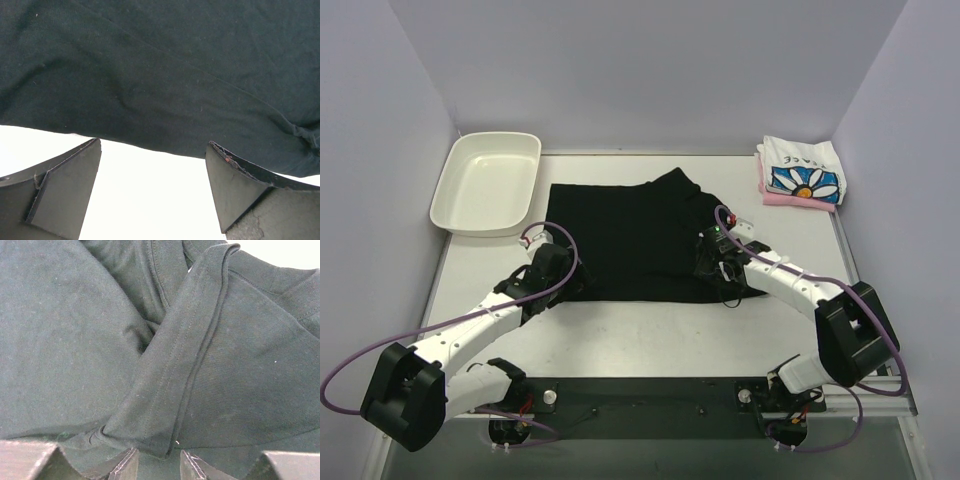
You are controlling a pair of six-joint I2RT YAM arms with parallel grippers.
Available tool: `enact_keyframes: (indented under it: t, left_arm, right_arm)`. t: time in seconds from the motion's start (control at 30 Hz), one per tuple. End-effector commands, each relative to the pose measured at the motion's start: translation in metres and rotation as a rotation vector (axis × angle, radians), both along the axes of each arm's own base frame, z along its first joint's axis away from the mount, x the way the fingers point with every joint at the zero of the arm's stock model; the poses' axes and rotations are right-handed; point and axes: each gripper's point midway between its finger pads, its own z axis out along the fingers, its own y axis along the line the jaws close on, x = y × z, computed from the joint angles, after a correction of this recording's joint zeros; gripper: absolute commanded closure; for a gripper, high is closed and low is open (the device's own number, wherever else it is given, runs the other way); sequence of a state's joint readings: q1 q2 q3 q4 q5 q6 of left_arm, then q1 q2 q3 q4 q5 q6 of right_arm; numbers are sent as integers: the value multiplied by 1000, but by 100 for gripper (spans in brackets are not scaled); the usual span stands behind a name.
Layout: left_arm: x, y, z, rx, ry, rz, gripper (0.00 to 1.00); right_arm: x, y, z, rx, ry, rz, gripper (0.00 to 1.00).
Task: Fold and stack the t-shirts
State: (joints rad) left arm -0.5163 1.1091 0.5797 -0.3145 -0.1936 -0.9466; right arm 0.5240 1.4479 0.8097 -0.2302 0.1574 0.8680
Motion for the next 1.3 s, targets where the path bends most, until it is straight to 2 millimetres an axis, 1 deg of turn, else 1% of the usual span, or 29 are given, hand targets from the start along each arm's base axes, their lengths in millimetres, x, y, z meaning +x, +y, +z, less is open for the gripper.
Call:
enact_keyframes:
  t: [0.0,0.23,0.33,0.53,0.57,0.63,0.77,0.87,0.97,1.03,1.17,1.27]
  left_arm:
    - [3,2,4,20,-15,2,5]
    - [3,4,4,31,-15,0,5]
    - [4,4,4,32,-15,-1,5]
    - [3,5,1,43,-8,0,5]
    - [3,5,1,42,-9,0,5]
    - [3,5,0,43,-6,0,5]
    - [3,6,-1,45,-6,2,5]
    - [3,5,-2,46,-3,2,5]
    - [2,5,-4,44,-1,2,5]
    - [2,5,-3,41,-1,1,5]
    - [2,4,-4,37,-1,0,5]
    - [2,4,-3,35,-3,0,5]
  right_arm:
    - [4,-8,-3,-19,-9,-39,63]
    - [13,-9,-5,-22,-9,-47,66]
    - [15,-9,-9,-19,-2,-48,69]
    - [19,-6,-14,-12,8,-48,79]
    - [20,-5,-15,-8,9,-45,83]
    - [21,-3,-15,-2,10,-42,87]
    - [23,1,-15,11,11,-42,100]
    - [23,1,-15,11,12,-42,100]
    - [25,3,-9,11,-2,-34,100]
    - [26,5,-1,8,-19,-22,100]
    - [37,15,26,14,-79,9,100]
    - [44,22,40,18,-110,34,100]
